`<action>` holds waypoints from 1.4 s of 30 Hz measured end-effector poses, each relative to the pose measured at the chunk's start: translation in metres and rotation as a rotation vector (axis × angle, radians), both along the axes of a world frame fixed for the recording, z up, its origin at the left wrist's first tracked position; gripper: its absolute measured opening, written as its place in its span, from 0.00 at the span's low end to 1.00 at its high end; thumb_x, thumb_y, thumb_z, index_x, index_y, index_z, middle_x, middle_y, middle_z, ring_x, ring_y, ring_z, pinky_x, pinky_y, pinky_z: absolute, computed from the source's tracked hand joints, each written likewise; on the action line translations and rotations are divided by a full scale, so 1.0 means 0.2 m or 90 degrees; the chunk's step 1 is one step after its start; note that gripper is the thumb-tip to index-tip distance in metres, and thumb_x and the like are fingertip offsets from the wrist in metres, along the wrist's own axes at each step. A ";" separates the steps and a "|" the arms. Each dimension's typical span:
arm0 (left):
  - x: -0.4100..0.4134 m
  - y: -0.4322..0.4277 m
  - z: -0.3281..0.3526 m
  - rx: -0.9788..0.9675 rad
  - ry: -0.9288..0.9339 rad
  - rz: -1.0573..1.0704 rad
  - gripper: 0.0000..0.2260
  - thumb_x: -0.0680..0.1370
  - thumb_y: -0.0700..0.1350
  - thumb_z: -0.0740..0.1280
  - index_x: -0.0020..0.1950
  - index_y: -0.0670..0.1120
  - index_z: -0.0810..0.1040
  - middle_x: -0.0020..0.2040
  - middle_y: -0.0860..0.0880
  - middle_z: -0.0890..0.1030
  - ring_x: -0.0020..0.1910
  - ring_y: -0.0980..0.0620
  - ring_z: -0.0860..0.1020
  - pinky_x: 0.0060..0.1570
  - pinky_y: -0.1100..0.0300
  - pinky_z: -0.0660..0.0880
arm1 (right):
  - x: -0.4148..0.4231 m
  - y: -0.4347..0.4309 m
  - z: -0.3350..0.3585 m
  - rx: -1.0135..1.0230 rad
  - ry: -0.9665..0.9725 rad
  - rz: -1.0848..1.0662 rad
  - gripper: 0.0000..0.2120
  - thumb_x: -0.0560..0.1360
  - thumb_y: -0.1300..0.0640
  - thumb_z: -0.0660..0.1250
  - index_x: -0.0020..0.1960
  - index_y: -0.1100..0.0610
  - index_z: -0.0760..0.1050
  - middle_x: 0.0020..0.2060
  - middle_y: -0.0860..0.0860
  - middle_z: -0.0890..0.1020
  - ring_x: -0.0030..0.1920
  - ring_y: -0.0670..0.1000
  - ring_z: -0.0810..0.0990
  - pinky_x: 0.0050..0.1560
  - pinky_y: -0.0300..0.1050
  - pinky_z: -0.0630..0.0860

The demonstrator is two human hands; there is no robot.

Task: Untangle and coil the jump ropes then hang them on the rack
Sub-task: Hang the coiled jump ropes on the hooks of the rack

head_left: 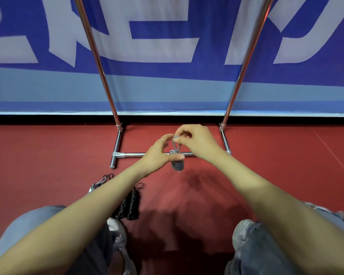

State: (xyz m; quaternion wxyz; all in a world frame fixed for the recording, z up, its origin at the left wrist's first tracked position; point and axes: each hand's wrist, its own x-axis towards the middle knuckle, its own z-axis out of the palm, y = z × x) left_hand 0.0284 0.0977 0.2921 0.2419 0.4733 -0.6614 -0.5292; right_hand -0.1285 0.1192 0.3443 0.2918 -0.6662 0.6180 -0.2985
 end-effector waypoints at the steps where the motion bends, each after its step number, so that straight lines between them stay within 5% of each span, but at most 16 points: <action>1: 0.04 -0.01 -0.01 -0.002 -0.025 0.020 0.34 0.68 0.45 0.79 0.70 0.49 0.68 0.68 0.53 0.71 0.67 0.56 0.68 0.66 0.59 0.66 | 0.02 0.00 -0.03 0.003 0.027 0.011 0.04 0.72 0.58 0.71 0.40 0.51 0.79 0.33 0.47 0.78 0.35 0.44 0.74 0.40 0.40 0.70; 7: 0.28 -0.12 -0.26 0.090 -0.244 0.078 0.20 0.71 0.40 0.76 0.61 0.41 0.76 0.57 0.45 0.78 0.57 0.47 0.77 0.54 0.60 0.70 | 0.16 -0.12 -0.25 0.129 0.118 0.072 0.01 0.74 0.58 0.70 0.43 0.54 0.78 0.37 0.49 0.77 0.42 0.51 0.75 0.43 0.44 0.69; 10: 0.42 -0.11 -0.54 0.159 -0.361 0.061 0.16 0.74 0.43 0.73 0.59 0.39 0.78 0.53 0.42 0.81 0.52 0.46 0.78 0.47 0.60 0.71 | 0.27 -0.18 -0.48 0.222 0.109 0.114 0.09 0.75 0.60 0.67 0.39 0.52 0.71 0.33 0.49 0.77 0.42 0.56 0.81 0.43 0.45 0.71; 14: 0.56 -0.09 -0.88 0.166 -0.512 0.043 0.13 0.76 0.45 0.68 0.57 0.40 0.81 0.56 0.40 0.82 0.56 0.43 0.79 0.51 0.58 0.71 | 0.38 -0.24 -0.83 0.258 0.137 0.133 0.06 0.75 0.59 0.65 0.42 0.52 0.70 0.37 0.49 0.75 0.42 0.52 0.73 0.42 0.43 0.64; 18: 0.62 -0.13 -1.16 0.161 -0.525 0.104 0.14 0.75 0.40 0.67 0.59 0.39 0.78 0.57 0.37 0.80 0.59 0.39 0.77 0.56 0.55 0.71 | 0.47 -0.32 -1.12 0.307 0.122 0.148 0.04 0.76 0.59 0.64 0.43 0.53 0.72 0.40 0.50 0.77 0.43 0.54 0.75 0.47 0.45 0.69; 22: 0.60 -0.23 -1.38 0.092 -0.527 0.130 0.17 0.77 0.39 0.64 0.65 0.39 0.73 0.63 0.36 0.74 0.63 0.37 0.71 0.63 0.52 0.65 | 0.49 -0.42 -1.28 0.316 -0.016 0.109 0.05 0.76 0.62 0.66 0.43 0.55 0.74 0.32 0.52 0.78 0.34 0.48 0.79 0.42 0.47 0.74; 28: 0.53 -0.36 -1.56 0.052 -0.664 0.019 0.15 0.80 0.44 0.61 0.65 0.43 0.73 0.59 0.38 0.78 0.64 0.38 0.68 0.59 0.50 0.67 | 0.47 -0.53 -1.42 0.406 -0.283 -0.050 0.10 0.78 0.64 0.65 0.40 0.54 0.72 0.31 0.52 0.76 0.21 0.39 0.74 0.27 0.32 0.72; 35: 0.56 -0.34 -1.41 0.101 -0.533 0.076 0.12 0.75 0.49 0.70 0.53 0.44 0.81 0.53 0.41 0.82 0.54 0.41 0.78 0.48 0.55 0.71 | 0.44 -0.51 -1.41 0.413 -0.350 -0.104 0.09 0.78 0.63 0.65 0.41 0.53 0.73 0.33 0.50 0.76 0.25 0.40 0.74 0.32 0.34 0.73; 42: 0.58 -0.28 -0.98 0.108 -0.427 -0.024 0.06 0.71 0.38 0.74 0.47 0.40 0.82 0.45 0.44 0.83 0.43 0.52 0.76 0.38 0.69 0.67 | 0.39 -0.31 -1.07 0.319 -0.192 -0.017 0.14 0.75 0.65 0.67 0.36 0.50 0.73 0.28 0.50 0.75 0.31 0.49 0.73 0.41 0.47 0.72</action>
